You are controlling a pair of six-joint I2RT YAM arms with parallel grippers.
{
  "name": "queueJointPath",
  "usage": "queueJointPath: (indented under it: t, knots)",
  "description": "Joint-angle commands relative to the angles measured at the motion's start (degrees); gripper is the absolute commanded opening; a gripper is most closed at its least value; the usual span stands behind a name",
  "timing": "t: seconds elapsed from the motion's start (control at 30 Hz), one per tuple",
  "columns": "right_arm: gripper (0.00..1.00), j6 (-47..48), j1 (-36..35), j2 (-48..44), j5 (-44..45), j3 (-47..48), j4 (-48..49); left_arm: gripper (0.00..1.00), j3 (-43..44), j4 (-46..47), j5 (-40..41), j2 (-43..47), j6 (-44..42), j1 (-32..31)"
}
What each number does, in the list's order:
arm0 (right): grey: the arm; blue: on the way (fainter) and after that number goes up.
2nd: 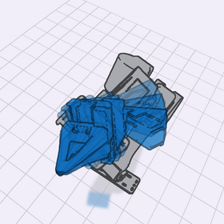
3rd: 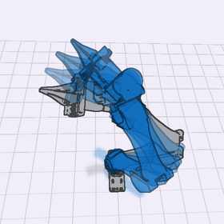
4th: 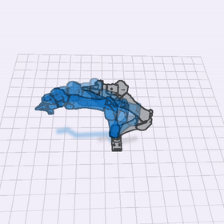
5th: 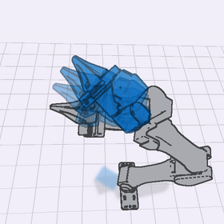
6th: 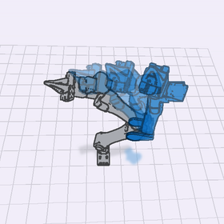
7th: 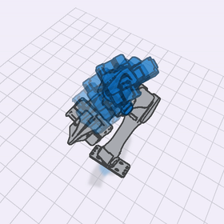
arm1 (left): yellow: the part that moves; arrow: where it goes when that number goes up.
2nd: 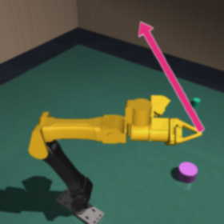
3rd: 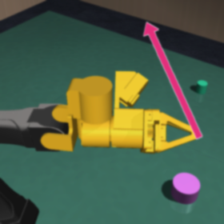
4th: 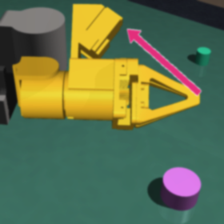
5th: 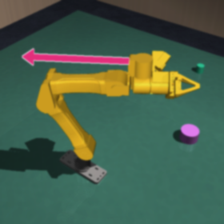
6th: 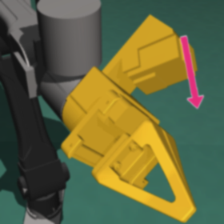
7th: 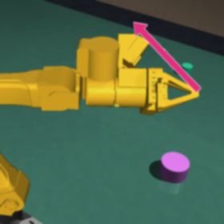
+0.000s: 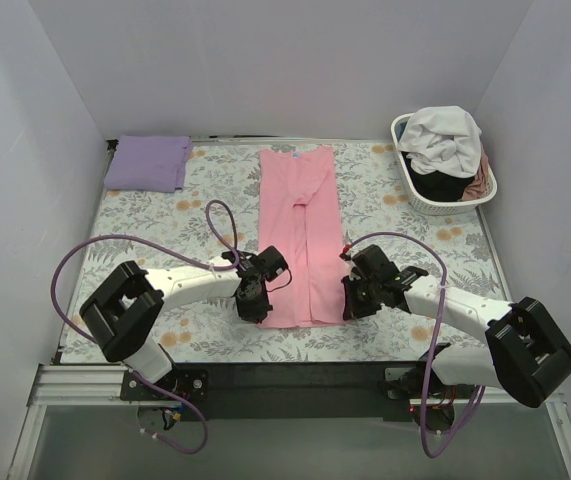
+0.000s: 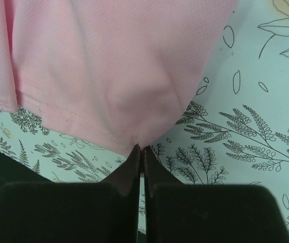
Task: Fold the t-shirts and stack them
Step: Fold the tshirt
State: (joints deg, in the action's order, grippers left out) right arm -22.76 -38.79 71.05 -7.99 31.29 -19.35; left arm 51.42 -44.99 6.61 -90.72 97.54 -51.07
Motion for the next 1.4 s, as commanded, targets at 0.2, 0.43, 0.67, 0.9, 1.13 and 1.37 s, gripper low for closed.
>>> queueJointPath:
  t: [0.2,0.43,0.67,0.9,1.13,1.37]
  knots:
    - [0.01,0.26,-3.23,-3.98,-3.97,-0.53,-7.35,0.00,-4.48,-3.70,-0.46,5.37,2.49,-1.40]
    - [0.01,4.56,-0.16,-1.10,5.08,10.34,-10.18,0.00,3.85,0.25,-0.72,0.99,-6.38,5.09]
    - [0.01,11.06,8.54,8.65,4.65,28.87,-10.26,0.00,20.01,3.59,1.29,-7.35,-15.35,15.02]
    - [0.01,14.93,13.64,23.50,3.68,46.37,-10.18,0.00,35.30,7.81,3.93,-16.32,-20.28,20.03]
    - [0.01,16.70,17.07,34.76,3.33,59.57,-8.69,0.00,43.76,14.04,3.94,-25.28,-23.35,24.87]
    - [0.01,18.19,19.01,44.26,2.89,69.07,-5.70,0.00,48.33,21.78,2.00,-31.88,-26.78,28.65]
